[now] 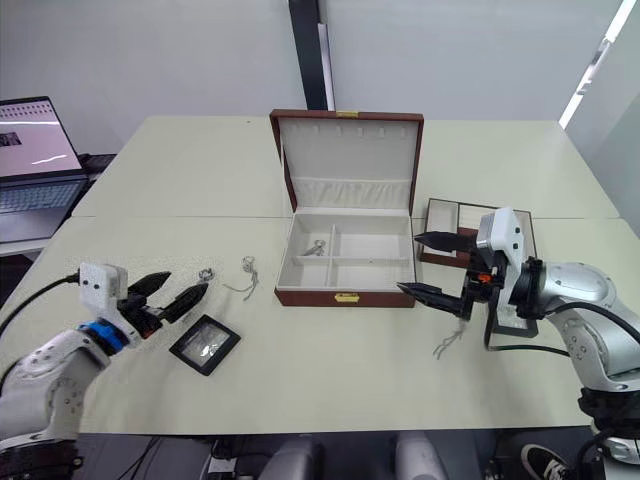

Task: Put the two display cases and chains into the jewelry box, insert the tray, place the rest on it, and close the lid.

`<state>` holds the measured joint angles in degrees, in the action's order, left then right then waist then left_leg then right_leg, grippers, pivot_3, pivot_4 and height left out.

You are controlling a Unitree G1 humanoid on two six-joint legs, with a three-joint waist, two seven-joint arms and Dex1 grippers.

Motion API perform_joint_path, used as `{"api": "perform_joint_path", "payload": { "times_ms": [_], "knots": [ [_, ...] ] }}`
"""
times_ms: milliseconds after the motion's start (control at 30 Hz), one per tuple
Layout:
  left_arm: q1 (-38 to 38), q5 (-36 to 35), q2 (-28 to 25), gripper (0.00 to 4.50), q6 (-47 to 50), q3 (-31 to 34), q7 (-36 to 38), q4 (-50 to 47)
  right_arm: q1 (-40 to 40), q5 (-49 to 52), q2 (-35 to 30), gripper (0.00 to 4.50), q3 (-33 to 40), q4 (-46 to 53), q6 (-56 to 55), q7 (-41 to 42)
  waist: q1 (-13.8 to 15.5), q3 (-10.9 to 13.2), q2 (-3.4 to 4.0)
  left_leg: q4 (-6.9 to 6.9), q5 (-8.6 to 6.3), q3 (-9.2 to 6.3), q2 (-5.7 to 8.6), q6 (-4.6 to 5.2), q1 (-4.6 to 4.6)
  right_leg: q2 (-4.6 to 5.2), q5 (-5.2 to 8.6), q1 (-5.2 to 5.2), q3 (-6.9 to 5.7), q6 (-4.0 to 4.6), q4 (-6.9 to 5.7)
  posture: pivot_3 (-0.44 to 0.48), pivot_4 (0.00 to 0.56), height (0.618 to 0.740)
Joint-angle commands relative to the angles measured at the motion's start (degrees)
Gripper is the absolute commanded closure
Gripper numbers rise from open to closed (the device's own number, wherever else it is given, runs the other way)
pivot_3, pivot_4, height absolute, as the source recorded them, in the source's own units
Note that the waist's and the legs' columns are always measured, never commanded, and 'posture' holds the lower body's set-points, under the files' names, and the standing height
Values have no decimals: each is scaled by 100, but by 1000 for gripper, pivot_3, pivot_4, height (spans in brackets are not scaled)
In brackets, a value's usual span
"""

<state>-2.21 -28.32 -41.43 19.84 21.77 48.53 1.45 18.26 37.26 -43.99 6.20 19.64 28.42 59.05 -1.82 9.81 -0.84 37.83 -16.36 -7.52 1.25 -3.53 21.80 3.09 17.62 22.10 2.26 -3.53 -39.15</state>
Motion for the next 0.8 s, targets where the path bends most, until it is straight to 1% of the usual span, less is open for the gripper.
{"api": "perform_joint_path", "payload": {
  "times_ms": [33,167,233,367,467,567,667,800],
  "knots": [
    [25,-112,-727,34,-72,-197,1237,-326,249,63,-140,0,124,-57,-53,204,0,2,6,-1,0,1,1,0,-2,0,-2,-1,3,3,3,0,150,740],
    [-218,72,-1412,34,-367,-598,2234,-163,352,124,-222,0,104,-31,10,355,-1,7,12,-3,-1,18,1,1,-2,0,-2,-4,2,3,8,0,150,740],
    [-272,268,-1683,34,-687,-874,2747,-94,300,176,-248,0,122,109,60,374,1,8,13,-4,-1,17,0,1,1,-1,-2,-3,-2,3,10,0,150,740],
    [-155,705,-2103,34,-1456,-1356,3619,72,160,213,-246,0,138,329,114,315,-8,10,16,-10,-1,27,0,2,3,-1,-2,2,4,3,13,0,150,740],
    [-316,941,-2288,34,-1934,-1620,4059,359,65,203,-250,0,176,384,117,253,-16,12,19,-10,-1,36,-3,2,2,-2,-2,4,6,3,11,0,150,740],
    [-671,1205,-2436,34,-2314,-1905,4341,715,-50,204,-242,0,205,475,106,180,-8,15,17,-9,-1,40,-4,2,2,-3,-2,3,3,3,8,0,150,740],
    [-954,1501,-2504,34,-2840,-2220,4396,1036,-149,203,-207,0,224,562,98,84,-2,16,17,-8,-1,40,-3,3,4,-4,-2,2,2,3,9,0,150,740],
    [-923,1644,-2486,34,-3008,-2384,4396,1018,-272,249,-181,0,267,688,100,-18,-10,17,19,-7,-6,47,-2,12,5,-3,-2,4,8,3,11,0,150,740]
  ]
}}
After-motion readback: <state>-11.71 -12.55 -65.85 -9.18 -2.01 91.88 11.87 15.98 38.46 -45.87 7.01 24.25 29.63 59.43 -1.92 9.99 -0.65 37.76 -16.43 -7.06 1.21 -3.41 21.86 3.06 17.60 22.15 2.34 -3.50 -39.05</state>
